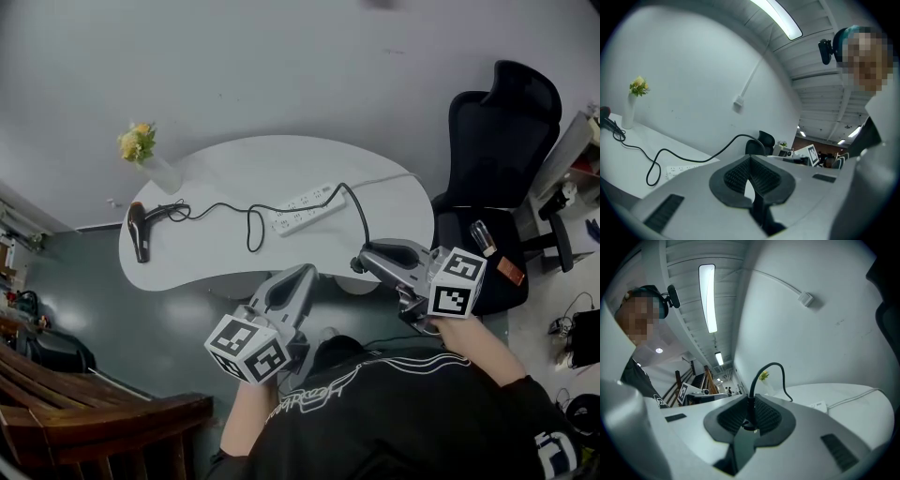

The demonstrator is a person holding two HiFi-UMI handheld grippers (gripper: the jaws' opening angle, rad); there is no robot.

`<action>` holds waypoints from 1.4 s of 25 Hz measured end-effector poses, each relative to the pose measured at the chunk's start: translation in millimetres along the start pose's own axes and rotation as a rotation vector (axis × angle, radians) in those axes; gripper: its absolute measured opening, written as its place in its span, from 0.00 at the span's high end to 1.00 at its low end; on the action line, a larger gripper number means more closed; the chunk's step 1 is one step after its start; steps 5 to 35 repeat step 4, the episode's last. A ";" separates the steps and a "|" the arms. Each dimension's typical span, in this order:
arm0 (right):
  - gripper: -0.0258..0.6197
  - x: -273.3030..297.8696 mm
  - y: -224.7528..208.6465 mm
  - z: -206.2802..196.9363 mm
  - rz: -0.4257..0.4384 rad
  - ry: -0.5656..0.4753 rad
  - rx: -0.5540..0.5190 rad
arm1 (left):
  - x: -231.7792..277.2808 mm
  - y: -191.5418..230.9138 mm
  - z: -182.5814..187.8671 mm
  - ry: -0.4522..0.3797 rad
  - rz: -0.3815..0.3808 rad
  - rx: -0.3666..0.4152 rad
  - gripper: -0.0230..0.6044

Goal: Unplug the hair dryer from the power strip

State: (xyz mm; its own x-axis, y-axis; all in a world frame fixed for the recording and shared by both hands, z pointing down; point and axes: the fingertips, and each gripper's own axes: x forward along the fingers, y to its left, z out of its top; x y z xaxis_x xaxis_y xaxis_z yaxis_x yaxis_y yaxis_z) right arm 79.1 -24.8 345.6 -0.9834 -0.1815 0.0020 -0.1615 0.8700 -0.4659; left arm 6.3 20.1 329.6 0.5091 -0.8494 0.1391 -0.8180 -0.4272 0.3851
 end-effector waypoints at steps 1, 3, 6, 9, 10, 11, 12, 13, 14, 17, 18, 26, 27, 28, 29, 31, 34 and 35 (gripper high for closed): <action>0.91 0.2 -0.4 -0.5 0.000 0.001 0.000 | 0.1 -0.1 0.1 0.000 0.000 0.002 0.96; 0.91 0.3 -1.5 -1.5 -0.001 0.004 0.002 | 0.4 -0.3 0.1 0.000 0.001 0.005 0.96; 0.91 0.3 -2.1 -2.0 -0.001 0.005 0.003 | 0.6 -0.5 0.0 0.001 0.001 0.006 0.96; 0.91 0.3 -2.1 -2.0 -0.001 0.005 0.003 | 0.6 -0.5 0.0 0.001 0.001 0.006 0.96; 0.91 0.3 -2.1 -2.0 -0.001 0.005 0.003 | 0.6 -0.5 0.0 0.001 0.001 0.006 0.96; 0.91 0.3 -2.1 -2.0 -0.001 0.005 0.003 | 0.6 -0.5 0.0 0.001 0.001 0.006 0.96; 0.91 0.3 -2.1 -2.0 -0.001 0.005 0.003 | 0.6 -0.5 0.0 0.001 0.001 0.006 0.96; 0.91 0.3 -2.1 -2.0 -0.001 0.005 0.003 | 0.6 -0.5 0.0 0.001 0.001 0.006 0.96; 0.91 0.3 -2.1 -2.0 -0.001 0.005 0.003 | 0.6 -0.5 0.0 0.001 0.001 0.006 0.96; 0.91 0.3 -2.1 -2.0 -0.001 0.005 0.003 | 0.6 -0.5 0.0 0.001 0.001 0.006 0.96; 0.91 0.3 -2.1 -2.0 -0.001 0.005 0.003 | 0.6 -0.5 0.0 0.001 0.001 0.006 0.96; 0.91 0.3 -2.1 -2.0 -0.001 0.005 0.003 | 0.6 -0.5 0.0 0.001 0.001 0.006 0.96; 0.91 0.3 -2.1 -2.0 -0.001 0.005 0.003 | 0.6 -0.5 0.0 0.001 0.001 0.006 0.96; 0.91 0.3 -2.1 -2.0 -0.001 0.005 0.003 | 0.6 -0.5 0.0 0.001 0.001 0.006 0.96; 0.91 0.3 -2.1 -2.0 -0.001 0.005 0.003 | 0.6 -0.5 0.0 0.001 0.001 0.006 0.96; 0.91 0.3 -2.1 -2.0 -0.001 0.005 0.003 | 0.6 -0.5 0.0 0.001 0.001 0.006 0.96; 0.91 0.3 -2.1 -2.0 -0.001 0.005 0.003 | 0.6 -0.5 0.0 0.001 0.001 0.006 0.96; 0.91 0.3 -2.1 -2.0 -0.001 0.005 0.003 | 0.6 -0.5 0.0 0.001 0.001 0.006 0.96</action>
